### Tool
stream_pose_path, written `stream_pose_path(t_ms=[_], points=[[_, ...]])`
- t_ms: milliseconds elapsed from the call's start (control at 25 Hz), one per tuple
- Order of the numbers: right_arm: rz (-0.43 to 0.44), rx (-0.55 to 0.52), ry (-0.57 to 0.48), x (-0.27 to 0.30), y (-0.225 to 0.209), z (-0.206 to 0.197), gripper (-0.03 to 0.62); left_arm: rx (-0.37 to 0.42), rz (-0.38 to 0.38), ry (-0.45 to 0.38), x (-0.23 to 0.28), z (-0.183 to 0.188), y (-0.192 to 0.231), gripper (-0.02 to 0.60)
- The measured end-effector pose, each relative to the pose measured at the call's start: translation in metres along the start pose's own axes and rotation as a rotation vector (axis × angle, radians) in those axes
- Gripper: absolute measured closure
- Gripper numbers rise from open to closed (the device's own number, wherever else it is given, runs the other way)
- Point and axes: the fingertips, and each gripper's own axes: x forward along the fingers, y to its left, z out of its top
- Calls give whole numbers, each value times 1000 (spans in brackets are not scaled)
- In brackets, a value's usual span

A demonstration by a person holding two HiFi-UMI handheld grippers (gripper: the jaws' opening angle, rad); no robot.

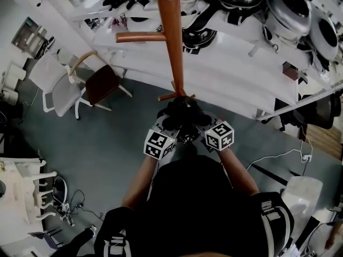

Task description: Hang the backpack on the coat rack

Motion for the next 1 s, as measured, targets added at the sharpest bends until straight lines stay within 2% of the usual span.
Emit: stream_pose_path(t_ms=[600,1000], points=[[73,-6,51,20,-40,4,467,-36,88,25,37,1,23,497],[93,-1,100,33,-53,-5,467,-63,110,51,49,-10,34,497]])
